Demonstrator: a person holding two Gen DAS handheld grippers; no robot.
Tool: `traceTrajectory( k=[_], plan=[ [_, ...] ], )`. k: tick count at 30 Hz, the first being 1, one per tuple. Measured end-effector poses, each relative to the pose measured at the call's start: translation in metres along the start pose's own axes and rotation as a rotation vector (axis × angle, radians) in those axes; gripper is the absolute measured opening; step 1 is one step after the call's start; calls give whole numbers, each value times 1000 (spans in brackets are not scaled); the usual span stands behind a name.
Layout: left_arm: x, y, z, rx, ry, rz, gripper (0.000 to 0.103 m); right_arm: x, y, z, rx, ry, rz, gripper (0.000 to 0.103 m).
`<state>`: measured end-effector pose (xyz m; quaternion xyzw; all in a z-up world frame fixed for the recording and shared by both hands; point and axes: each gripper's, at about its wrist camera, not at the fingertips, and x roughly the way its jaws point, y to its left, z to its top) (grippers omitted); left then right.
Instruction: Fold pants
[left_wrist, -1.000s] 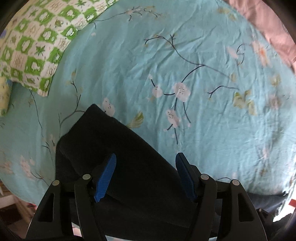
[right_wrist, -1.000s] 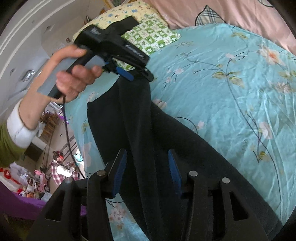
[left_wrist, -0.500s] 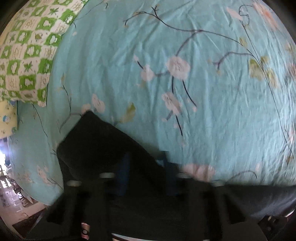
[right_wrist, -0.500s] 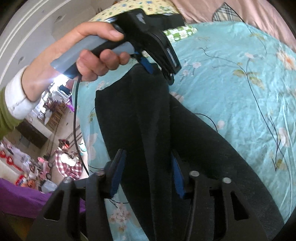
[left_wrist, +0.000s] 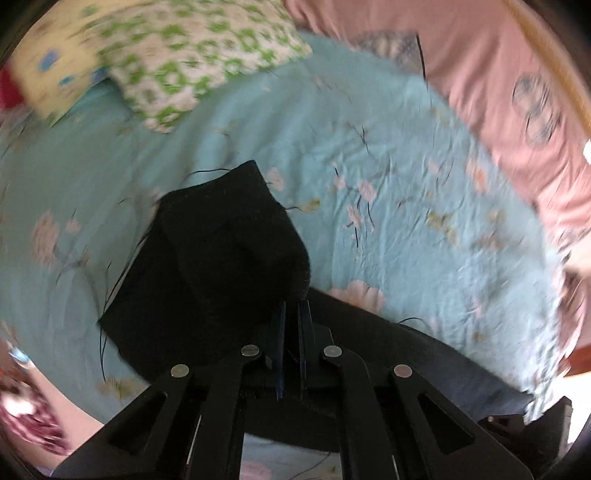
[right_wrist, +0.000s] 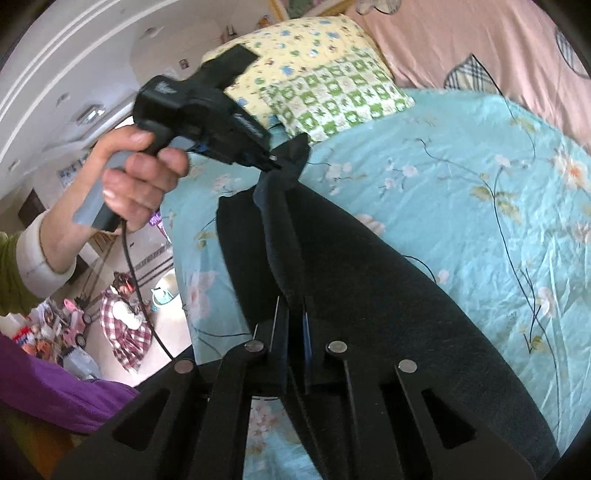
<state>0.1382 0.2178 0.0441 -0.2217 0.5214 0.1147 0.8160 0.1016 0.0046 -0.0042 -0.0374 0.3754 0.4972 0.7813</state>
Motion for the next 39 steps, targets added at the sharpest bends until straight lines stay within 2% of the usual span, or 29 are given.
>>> traceTrajectory(
  k=[4,11,20,31,35,39],
  plan=[
    [-14,32,-25,-120,-42,-96,3,1,11,-4,-40,15,-9,7],
    [-12,65,-54,-192,-72,-169,3,9,23,-10,-94,64,-26,7],
    [-9,96,-74,-253,-100,-206,4,19,31,-14,-121,96,-30,7],
    [10,123,-93,-312,-60,-217,4,35,39,-18,-171,182,-45,7],
    [8,126,-95,-304,-63,-219,5,43,37,-19,-156,228,-68,12],
    [0,128,-97,-285,-85,-186,5,42,37,-18,-149,228,-72,16]
  ],
)
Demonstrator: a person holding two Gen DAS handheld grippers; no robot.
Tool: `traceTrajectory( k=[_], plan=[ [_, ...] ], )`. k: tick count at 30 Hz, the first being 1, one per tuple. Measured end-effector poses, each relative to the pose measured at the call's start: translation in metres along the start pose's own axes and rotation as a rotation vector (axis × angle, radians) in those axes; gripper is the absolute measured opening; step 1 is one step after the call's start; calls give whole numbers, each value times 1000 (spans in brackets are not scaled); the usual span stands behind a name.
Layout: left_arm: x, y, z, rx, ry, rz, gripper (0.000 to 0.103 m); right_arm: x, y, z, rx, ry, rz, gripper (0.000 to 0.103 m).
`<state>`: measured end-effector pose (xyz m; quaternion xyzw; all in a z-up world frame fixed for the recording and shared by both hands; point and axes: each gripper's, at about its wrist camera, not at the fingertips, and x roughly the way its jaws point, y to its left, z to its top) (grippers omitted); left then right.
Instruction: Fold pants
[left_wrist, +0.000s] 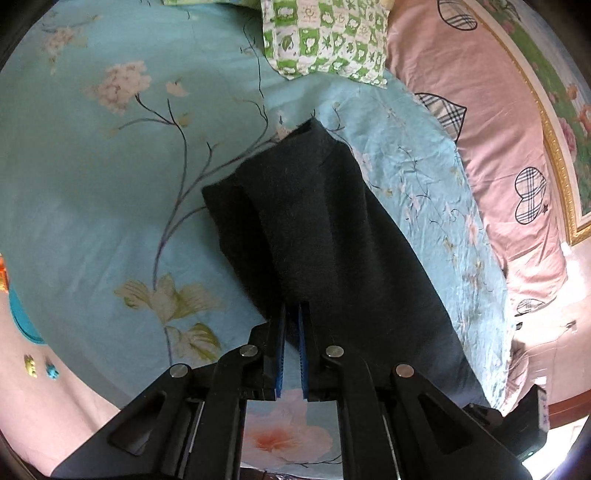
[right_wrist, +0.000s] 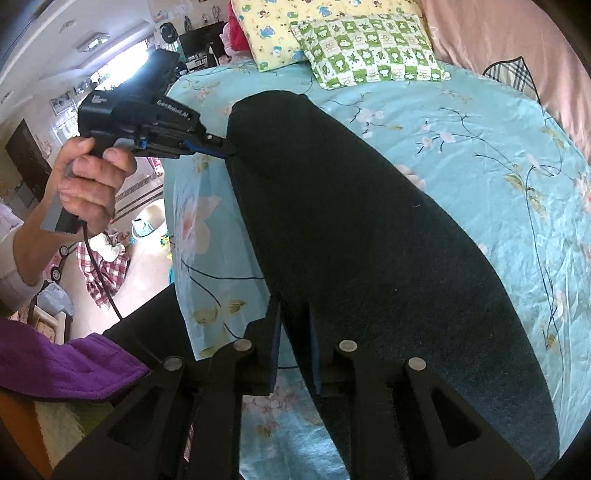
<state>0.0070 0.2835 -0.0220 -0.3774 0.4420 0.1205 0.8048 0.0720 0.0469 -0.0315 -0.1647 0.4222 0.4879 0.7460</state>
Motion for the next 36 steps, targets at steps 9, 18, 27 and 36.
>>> traceTrajectory(
  k=[9,18,27,36],
  plan=[
    [-15,14,9,-47,-22,-9,5,-15,-14,10,119,-52,81,16],
    [-16,9,15,-49,-21,-38,8,-25,-20,21,179,-115,127,16],
    [-14,12,28,-89,-40,-26,25,-28,-72,43,380,-212,108,16],
    [2,25,32,-119,-24,45,36,21,-135,73,484,-90,50,16]
  ],
)
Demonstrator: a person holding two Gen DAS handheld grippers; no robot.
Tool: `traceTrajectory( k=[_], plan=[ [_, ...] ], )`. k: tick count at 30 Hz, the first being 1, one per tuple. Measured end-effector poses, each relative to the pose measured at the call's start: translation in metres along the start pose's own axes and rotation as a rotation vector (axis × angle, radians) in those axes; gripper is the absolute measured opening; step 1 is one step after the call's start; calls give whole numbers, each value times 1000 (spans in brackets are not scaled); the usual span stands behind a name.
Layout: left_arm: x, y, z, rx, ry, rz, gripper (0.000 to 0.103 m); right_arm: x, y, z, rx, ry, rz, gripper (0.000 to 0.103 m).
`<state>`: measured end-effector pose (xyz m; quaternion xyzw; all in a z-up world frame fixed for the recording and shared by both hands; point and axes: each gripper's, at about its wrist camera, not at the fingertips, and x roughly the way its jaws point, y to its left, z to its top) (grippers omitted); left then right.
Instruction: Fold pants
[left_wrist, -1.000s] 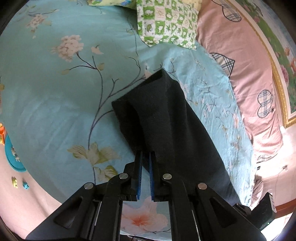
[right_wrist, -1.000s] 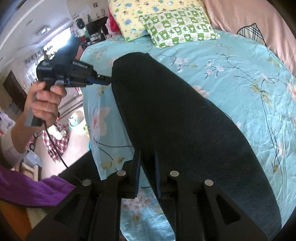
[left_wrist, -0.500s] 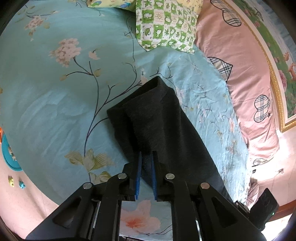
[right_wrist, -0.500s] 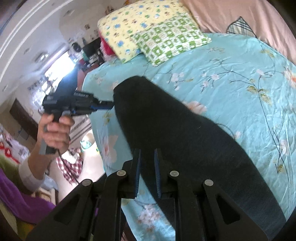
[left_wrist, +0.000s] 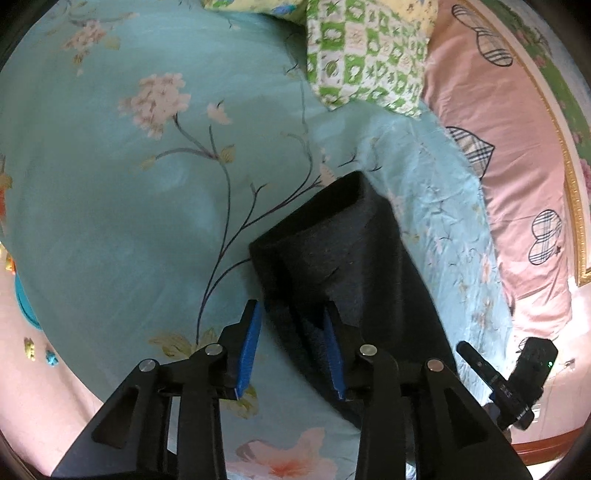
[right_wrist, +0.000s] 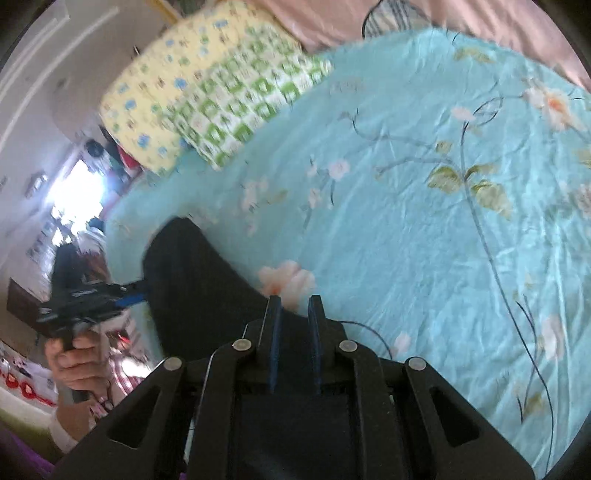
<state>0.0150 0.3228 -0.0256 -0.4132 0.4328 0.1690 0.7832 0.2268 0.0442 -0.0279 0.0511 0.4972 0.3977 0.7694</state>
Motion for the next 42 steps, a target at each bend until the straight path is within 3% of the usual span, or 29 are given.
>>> traceTrajectory(
  k=[5,11,14,15,20,23,25,26,28,30,33,35,37,42],
  plan=[
    [12,10,-2,-10,25,13,38,36,-2,1,-29,115,-12,16],
    [14,10,5,-7,45,-4,39,40,11,1,-133,163,-20,23],
    [17,10,7,-1,50,-7,40,36,9,1,-149,188,5,39],
    [18,9,8,2,49,-2,42,37,7,0,-153,207,-3,51],
    [30,-10,12,42,41,54,48,47,5,-1,-190,262,27,54],
    [37,-23,13,85,19,99,43,52,10,1,-211,276,22,49],
    [38,-27,13,112,10,100,31,54,10,0,-196,286,57,23],
    [37,-29,13,119,8,79,20,54,9,-1,-174,292,66,22],
    [23,-32,11,131,-21,40,16,48,11,-3,-187,279,50,14],
    [-2,-33,7,144,-67,-33,15,33,23,-2,-233,227,-32,12],
    [-28,-34,1,171,-127,-104,15,-5,67,-3,-439,45,-284,10],
    [-34,-40,1,219,-148,-114,15,-12,84,-7,-512,-20,-389,10],
    [-29,-43,3,290,-163,-92,15,-10,92,-8,-522,-55,-444,10],
    [15,-33,19,368,-65,-90,15,19,76,-5,-435,-48,-489,10]
  ],
)
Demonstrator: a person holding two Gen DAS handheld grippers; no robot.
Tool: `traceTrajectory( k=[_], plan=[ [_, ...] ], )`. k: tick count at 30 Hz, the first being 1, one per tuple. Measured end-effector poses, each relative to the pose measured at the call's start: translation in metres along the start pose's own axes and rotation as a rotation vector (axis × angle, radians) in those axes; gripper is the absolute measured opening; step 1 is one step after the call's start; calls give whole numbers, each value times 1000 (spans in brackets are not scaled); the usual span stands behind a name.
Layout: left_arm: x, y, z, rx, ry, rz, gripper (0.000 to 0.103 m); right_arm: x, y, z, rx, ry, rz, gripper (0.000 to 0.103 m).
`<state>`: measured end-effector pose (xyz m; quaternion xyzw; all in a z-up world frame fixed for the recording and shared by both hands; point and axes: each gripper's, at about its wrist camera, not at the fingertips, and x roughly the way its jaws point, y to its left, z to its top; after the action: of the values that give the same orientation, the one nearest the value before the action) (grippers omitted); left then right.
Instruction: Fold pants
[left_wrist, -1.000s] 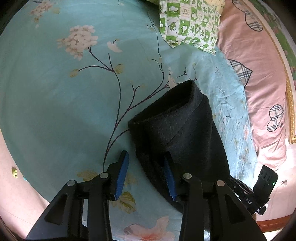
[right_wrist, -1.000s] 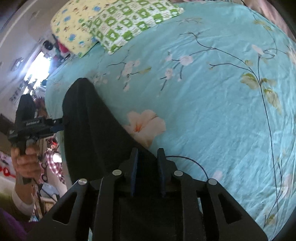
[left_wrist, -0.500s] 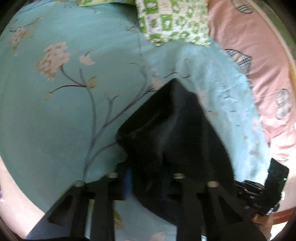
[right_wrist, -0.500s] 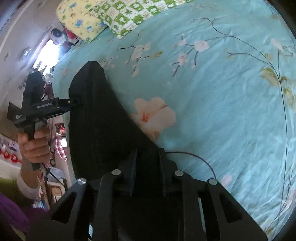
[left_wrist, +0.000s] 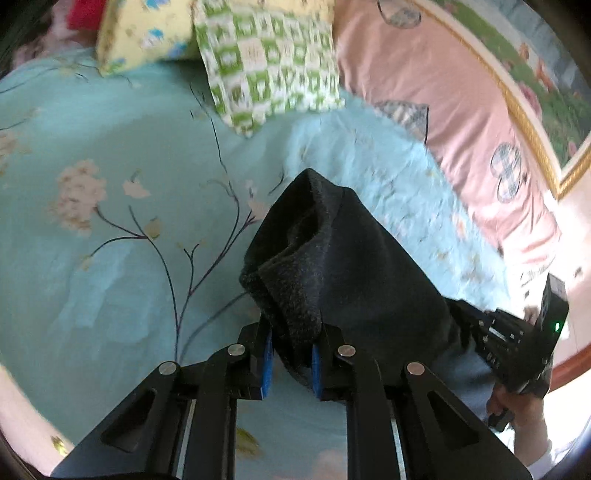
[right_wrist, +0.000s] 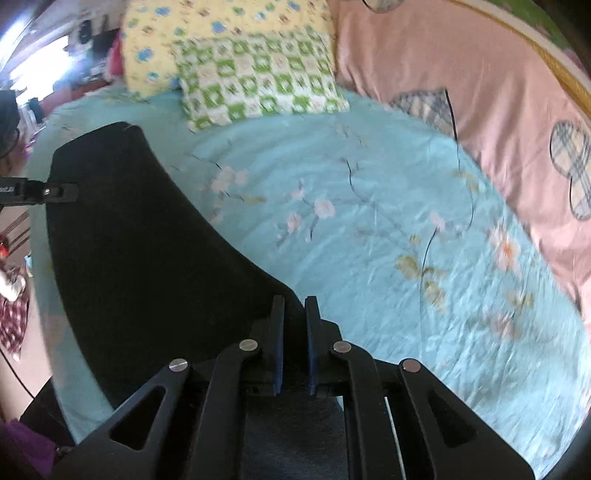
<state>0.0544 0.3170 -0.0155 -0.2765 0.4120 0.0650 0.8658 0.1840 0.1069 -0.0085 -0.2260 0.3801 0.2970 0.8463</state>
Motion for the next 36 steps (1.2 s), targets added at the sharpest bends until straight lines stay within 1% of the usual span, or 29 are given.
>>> traceTrajectory(
  k=[3,4,5,6,7,8,11,14,17,19,20,22,26,28,31,34,36],
  plan=[
    [24,8,2,51,60,-2,17,27,0,-9,46,28,-23,12],
    [26,9,1,65,67,-5,17,37,-2,-12,73,44,-23,15],
    [24,9,2,83,69,-13,19,39,-4,-15,93,46,-24,17],
    [21,8,2,97,70,-18,21,37,-8,-16,123,27,-24,27],
    [19,8,3,103,72,-16,24,32,-12,-16,157,8,-30,35],
    [16,7,5,109,75,-8,26,26,-17,-16,185,2,-44,38],
    [1,2,6,123,61,8,29,-4,-30,-22,255,-41,-46,38],
    [-22,-4,4,123,6,25,29,-47,-39,-40,317,-107,-32,40],
    [-45,-18,-1,122,-44,-4,30,-79,-42,-63,377,-135,-20,41],
    [-55,-30,-8,125,-61,-20,35,-94,-44,-77,427,-149,8,43],
    [-57,-38,-13,126,-62,-34,38,-99,-44,-83,453,-154,23,43],
    [-55,-54,-22,136,-55,-60,39,-112,-43,-101,500,-153,48,44],
    [-38,-104,-46,198,-2,-94,39,-137,-44,-138,553,-169,44,48],
    [-29,-134,-58,246,37,-126,39,-151,-49,-161,600,-177,36,50],
    [-24,-179,-76,328,64,-149,39,-171,-55,-190,663,-199,38,51],
    [-20,-215,-92,385,95,-165,41,-187,-60,-216,705,-212,24,52],
    [-17,-234,-102,414,123,-178,45,-194,-63,-230,741,-221,24,52]
  ],
)
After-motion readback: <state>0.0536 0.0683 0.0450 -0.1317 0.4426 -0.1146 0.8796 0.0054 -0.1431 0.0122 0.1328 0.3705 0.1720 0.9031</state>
